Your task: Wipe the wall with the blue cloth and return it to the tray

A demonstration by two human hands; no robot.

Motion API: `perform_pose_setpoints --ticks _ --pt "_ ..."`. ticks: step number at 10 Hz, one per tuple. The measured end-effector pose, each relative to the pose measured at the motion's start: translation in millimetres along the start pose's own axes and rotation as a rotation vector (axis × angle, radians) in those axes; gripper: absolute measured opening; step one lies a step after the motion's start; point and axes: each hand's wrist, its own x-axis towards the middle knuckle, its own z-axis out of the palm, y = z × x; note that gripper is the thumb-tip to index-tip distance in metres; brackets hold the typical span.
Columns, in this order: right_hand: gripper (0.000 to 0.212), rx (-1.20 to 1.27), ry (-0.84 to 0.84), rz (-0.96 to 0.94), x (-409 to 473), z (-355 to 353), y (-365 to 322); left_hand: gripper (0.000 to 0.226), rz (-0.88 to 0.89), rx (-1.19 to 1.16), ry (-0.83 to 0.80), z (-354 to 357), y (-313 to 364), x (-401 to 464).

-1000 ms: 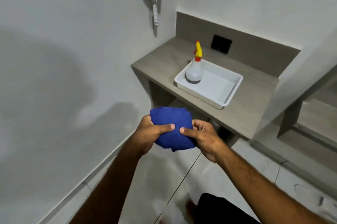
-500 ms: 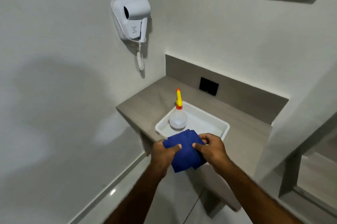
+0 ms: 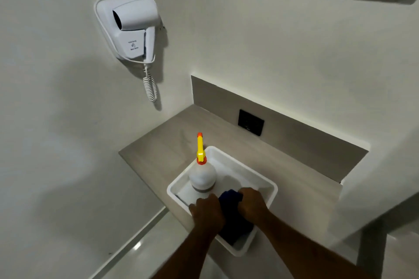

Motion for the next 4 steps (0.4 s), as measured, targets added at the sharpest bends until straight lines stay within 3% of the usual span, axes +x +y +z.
perform_pose_setpoints --ticks 2,3,4 --pt "0.031 -0.229 -0.061 -0.133 1.6 12.5 12.7 0.03 0.117 0.264 0.097 -5.4 -19.2 -1.5" --pt "0.031 -0.385 0.052 -0.211 -0.1 0.6 -1.2 0.037 0.161 0.325 0.224 -40.8 -28.9 -6.6" --pt "0.025 -0.298 0.321 -0.245 3.3 -49.9 -56.6 0.046 0.163 0.422 0.453 -106.1 -40.6 -9.6"
